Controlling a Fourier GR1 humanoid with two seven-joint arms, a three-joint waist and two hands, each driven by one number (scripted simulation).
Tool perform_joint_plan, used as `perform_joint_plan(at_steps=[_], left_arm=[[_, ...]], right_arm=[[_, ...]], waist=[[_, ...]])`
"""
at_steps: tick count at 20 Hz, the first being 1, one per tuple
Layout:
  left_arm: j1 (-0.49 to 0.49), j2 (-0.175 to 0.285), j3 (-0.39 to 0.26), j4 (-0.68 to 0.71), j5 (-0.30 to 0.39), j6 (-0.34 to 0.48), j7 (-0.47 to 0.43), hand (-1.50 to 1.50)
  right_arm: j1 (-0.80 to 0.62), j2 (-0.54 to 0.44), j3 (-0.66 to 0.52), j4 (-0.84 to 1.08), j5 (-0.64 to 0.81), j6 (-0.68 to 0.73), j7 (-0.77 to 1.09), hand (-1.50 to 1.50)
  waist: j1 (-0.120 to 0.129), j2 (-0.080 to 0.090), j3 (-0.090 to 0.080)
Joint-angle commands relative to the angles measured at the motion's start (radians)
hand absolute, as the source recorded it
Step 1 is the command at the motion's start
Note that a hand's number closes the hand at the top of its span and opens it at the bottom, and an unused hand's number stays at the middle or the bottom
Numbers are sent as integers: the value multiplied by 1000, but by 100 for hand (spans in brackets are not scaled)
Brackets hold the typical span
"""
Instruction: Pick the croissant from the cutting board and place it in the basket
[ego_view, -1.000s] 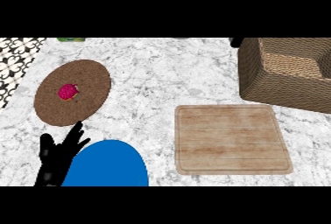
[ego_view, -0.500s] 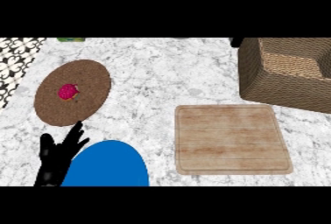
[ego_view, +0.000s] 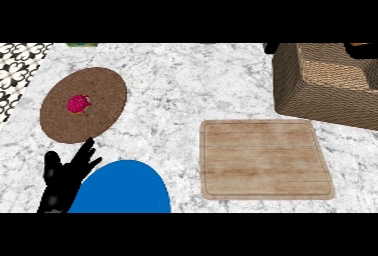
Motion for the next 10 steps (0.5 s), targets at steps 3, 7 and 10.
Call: perform_joint_plan(at_steps=[3,7,10], left_arm=[[-36,-20,-13,83,-21,3,15,0],[61,-13,-3,51,-18,-12,-36,0],[-7,-14,2,59,-23,-2,10,0]], right_arm=[[6,-64,35,173,64,-35,-117,-150],[15,-130,14,205,36,-7,-192,-150],[-37,-161,8,215,19,9,-193,-150]], waist=[[4,9,-6],[2,4,-6],[-4,2,-6]])
